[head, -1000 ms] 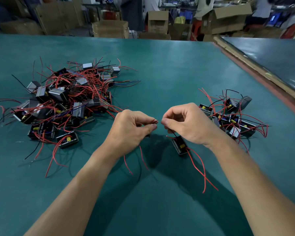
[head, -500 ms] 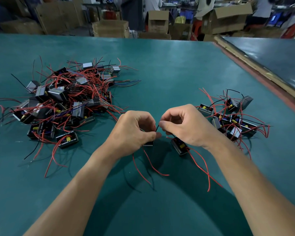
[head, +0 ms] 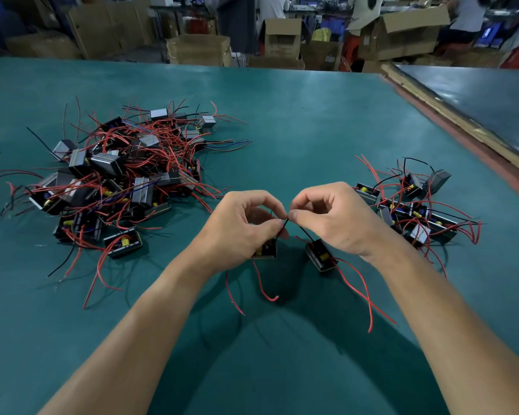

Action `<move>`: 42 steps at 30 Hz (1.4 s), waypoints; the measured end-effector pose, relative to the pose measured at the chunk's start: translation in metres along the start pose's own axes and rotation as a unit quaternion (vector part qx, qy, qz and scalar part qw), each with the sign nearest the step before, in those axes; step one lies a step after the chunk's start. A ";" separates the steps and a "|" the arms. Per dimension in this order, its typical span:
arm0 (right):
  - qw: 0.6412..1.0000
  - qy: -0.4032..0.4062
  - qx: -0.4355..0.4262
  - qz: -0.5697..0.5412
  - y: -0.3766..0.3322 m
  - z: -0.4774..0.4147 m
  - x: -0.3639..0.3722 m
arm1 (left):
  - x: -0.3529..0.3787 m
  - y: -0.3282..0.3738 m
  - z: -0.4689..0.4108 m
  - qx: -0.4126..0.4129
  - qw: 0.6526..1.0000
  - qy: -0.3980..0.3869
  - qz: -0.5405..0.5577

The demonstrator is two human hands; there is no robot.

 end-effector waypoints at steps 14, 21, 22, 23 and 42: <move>0.995 0.016 0.072 -0.063 -0.002 -0.001 0.006 | -0.003 -0.001 -0.001 -0.005 1.000 0.015 -0.006; 0.994 -0.004 0.071 -0.084 -0.002 0.001 -0.003 | -0.003 -0.003 0.000 -0.037 0.999 0.022 0.020; 0.994 -0.012 0.068 -0.080 -0.002 0.002 -0.003 | -0.003 -0.003 0.000 -0.040 0.999 0.021 0.022; 0.995 -0.017 0.064 -0.076 -0.003 0.002 -0.003 | -0.003 -0.004 0.000 -0.043 0.999 0.019 0.023; 1.000 -0.006 0.002 -0.019 -0.007 0.005 0.001 | -0.001 -0.005 -0.001 -0.018 0.999 0.003 0.051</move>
Point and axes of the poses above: each hand's wrist, its own z-axis away from the middle knuckle, its own x-axis out of the palm, y = z × x, the point moved 2 cm from there along -z, towards the middle knuckle, and after that the axes turned 13 degrees about x, right-handed, at the moved point
